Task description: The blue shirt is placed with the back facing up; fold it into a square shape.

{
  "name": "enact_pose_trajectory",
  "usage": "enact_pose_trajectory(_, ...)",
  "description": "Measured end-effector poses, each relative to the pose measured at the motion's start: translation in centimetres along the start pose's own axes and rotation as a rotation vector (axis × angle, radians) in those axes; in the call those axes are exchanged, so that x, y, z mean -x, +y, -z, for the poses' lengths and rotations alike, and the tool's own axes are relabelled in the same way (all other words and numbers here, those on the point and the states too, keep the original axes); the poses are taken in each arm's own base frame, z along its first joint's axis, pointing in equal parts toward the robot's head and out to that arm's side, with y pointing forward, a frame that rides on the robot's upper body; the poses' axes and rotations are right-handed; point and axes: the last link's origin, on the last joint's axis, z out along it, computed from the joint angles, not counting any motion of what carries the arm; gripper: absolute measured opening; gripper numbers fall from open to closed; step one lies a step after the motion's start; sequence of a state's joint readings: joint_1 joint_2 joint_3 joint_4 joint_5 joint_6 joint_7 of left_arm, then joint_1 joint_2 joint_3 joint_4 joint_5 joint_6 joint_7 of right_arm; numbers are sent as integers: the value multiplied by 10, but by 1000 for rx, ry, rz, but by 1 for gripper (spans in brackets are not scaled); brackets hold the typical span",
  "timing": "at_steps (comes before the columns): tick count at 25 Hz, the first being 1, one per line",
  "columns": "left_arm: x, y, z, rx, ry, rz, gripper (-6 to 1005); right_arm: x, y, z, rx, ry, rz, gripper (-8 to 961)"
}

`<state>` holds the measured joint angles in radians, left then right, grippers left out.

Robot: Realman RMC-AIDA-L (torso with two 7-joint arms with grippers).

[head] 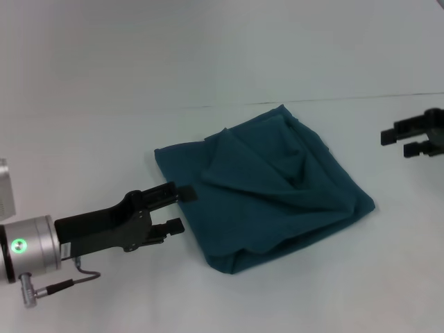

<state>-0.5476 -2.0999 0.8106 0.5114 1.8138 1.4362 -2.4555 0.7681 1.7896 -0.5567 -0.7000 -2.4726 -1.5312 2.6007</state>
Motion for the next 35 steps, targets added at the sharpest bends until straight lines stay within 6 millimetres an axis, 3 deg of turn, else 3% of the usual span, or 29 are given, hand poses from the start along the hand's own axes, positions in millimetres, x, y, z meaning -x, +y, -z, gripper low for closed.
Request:
enact_pose_trajectory(4, 0, -1, 3, 2, 12, 2, 909, 20, 28, -10, -59, 60, 105, 704)
enact_pose_trajectory(10, 1, -5, 7, -7, 14, 14, 908, 31, 67, -38, -140, 143, 268, 704)
enact_pose_trajectory(16, 3, -7, 9, -17, 5, 30, 904, 34, 85, -52, -151, 157, 330, 704)
enact_pose_trajectory(21, 2, -6, 11, -7, 15, 35, 904, 27, 91, -63, -129, 179, 377, 704)
enact_pose_trajectory(35, -3, -6, 18, 13, 63, 47, 904, -5, 129, -123, -156, 268, 817, 704)
